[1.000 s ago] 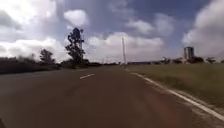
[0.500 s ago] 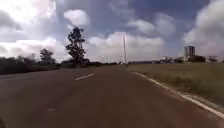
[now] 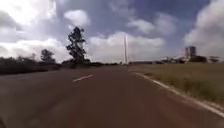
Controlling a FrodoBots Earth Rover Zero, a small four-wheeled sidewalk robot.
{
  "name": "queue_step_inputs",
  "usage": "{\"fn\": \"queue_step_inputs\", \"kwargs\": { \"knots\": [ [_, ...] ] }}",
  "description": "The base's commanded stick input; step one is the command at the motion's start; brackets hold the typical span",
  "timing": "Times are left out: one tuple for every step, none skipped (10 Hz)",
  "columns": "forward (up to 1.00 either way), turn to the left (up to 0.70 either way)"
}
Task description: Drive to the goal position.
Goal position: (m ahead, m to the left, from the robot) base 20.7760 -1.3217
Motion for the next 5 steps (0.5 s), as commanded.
{"fn": "queue_step_inputs", "kwargs": {
  "knots": [
    [1.00,0.00],
    [1.00,0.00],
    [1.00,0.00],
    [1.00,0.00],
    [1.00,0.00]
  ]
}}
